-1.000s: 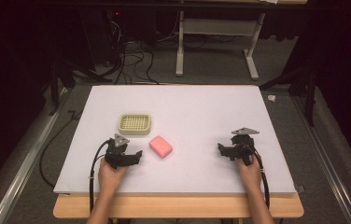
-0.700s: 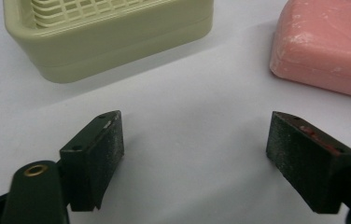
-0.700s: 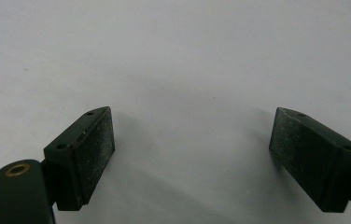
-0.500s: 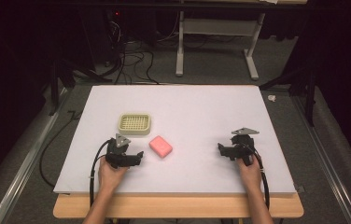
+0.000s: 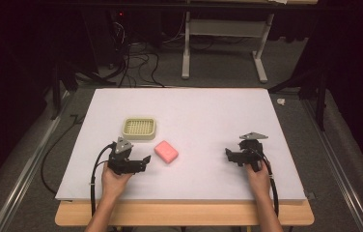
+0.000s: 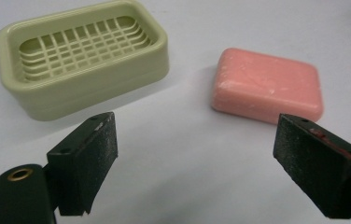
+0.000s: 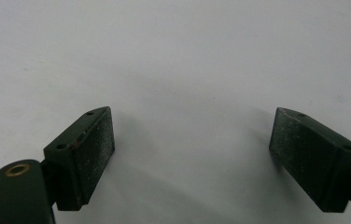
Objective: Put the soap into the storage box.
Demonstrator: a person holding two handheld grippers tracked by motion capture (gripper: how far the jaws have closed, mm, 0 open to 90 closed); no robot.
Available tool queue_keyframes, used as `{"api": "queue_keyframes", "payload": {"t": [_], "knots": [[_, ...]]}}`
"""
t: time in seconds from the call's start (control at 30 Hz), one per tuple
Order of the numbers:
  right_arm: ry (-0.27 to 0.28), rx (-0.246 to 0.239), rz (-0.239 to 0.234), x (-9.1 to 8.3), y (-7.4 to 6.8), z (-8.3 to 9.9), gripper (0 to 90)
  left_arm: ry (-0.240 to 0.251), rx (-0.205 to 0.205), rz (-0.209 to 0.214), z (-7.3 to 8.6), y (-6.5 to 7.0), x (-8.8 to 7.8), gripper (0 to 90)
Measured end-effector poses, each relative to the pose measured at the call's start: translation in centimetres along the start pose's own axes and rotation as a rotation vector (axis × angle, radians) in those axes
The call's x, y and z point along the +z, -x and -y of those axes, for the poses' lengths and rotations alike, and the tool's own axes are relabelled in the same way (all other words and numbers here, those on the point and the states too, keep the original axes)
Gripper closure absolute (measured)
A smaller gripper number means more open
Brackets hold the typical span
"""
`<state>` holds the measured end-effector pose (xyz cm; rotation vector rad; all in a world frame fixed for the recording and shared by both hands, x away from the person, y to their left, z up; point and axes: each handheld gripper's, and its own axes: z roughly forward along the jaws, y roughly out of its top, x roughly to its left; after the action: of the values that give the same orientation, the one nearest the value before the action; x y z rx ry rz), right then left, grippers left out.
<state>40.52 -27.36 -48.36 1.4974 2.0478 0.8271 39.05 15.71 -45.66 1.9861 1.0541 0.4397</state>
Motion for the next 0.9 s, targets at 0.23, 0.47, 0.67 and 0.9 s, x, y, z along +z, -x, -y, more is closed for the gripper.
{"api": "queue_keyframes", "payload": {"t": [0.23, 0.47, 0.67, 0.9], "knots": [[-0.001, 0.002, 0.0, 0.0, 0.0, 0.0, 14.6, 0.018, 0.025, 0.022, -0.7, 0.9, -0.4, 13.7], [0.0, 0.0, 0.0, 0.0, 0.0, 0.0, 14.6, 0.018, 0.025, 0.032, -0.9, 1.7, -0.1, 11.8], [-0.001, 0.001, -0.001, 0.0, 0.0, 0.0, 14.6, 0.006, 0.023, 0.073, -1.0, 2.3, 0.5, 8.2], [0.0, 0.0, -0.001, 0.0, 0.0, 0.0, 14.6, -0.041, 0.075, 0.084, -1.7, 3.6, 2.0, 2.1]]}}
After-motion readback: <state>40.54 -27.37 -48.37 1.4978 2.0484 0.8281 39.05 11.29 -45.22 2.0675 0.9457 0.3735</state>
